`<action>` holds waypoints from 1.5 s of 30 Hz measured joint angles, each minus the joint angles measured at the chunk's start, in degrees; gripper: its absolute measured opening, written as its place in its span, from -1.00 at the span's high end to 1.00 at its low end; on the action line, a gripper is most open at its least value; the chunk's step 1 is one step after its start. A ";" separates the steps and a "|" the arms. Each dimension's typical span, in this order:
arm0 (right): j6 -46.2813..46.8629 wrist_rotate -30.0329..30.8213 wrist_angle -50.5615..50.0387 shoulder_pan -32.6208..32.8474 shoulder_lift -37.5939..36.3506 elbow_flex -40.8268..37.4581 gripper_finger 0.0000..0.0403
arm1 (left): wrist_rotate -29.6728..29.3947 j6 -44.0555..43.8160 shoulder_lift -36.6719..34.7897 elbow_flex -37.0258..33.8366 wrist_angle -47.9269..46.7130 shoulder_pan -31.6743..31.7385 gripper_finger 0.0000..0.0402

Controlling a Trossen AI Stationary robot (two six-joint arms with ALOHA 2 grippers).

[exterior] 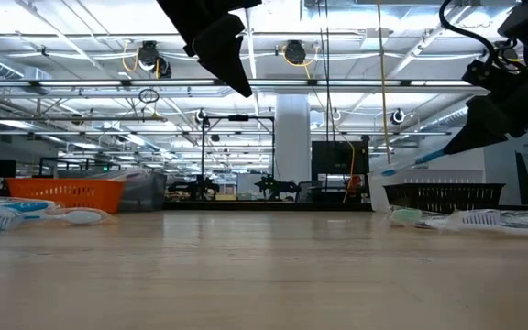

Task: Pick & Place Toothbrushes
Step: Put the blue toothbrush into the black bin, then put the green toothbrush into the gray bin

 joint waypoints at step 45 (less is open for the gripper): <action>2.18 -45.29 19.64 3.36 15.28 0.55 0.49 | 0.07 -0.28 0.00 0.00 0.00 0.00 0.29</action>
